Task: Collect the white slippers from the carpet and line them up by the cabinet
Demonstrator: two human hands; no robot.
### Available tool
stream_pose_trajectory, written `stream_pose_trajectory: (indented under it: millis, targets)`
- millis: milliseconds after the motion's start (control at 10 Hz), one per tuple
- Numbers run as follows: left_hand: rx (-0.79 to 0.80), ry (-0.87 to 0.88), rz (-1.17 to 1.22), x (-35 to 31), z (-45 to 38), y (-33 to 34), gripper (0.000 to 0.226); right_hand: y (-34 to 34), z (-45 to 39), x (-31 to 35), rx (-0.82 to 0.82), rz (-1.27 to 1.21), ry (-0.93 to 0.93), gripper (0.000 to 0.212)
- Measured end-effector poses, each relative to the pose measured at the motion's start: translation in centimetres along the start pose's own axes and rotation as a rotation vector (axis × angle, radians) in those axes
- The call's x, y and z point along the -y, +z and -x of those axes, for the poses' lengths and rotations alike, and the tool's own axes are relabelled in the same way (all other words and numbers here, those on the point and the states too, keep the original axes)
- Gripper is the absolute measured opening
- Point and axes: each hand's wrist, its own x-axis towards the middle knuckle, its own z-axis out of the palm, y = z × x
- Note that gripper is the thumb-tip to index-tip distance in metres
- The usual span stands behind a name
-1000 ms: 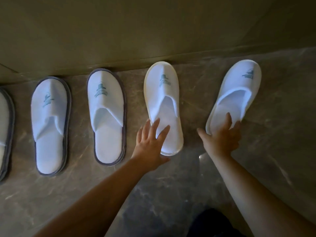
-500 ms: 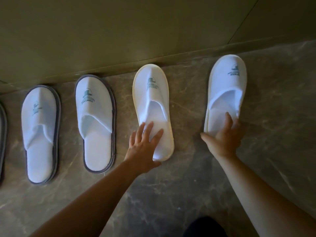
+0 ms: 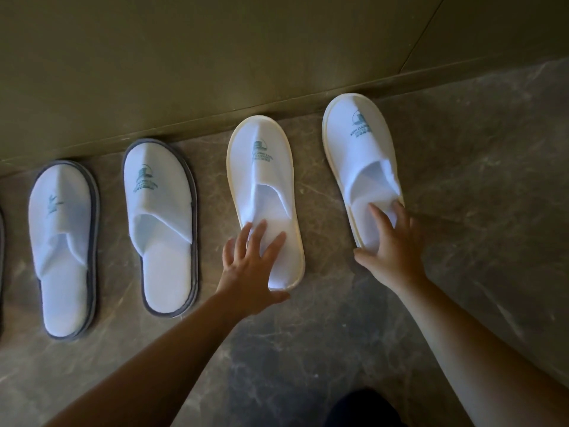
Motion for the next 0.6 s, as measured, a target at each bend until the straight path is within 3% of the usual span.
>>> stream_pose_trajectory:
  millis: [400,500,600]
  targets:
    - [0.100,-0.028,0.041,-0.3,0.3,-1.5,0.105,-0.7,0.5,0.4,0.052,0.056,0.009,0.078]
    - [0.085,-0.025,0.197,-1.9,1.6,-5.4,0.088,-3.5,0.7,2.4,0.034,-0.088,-0.059,0.061]
    - [0.028,0.037,0.525,-2.9,5.8,-10.1,0.067,-7.9,4.4,4.2,0.069,-0.331,-0.263,0.041]
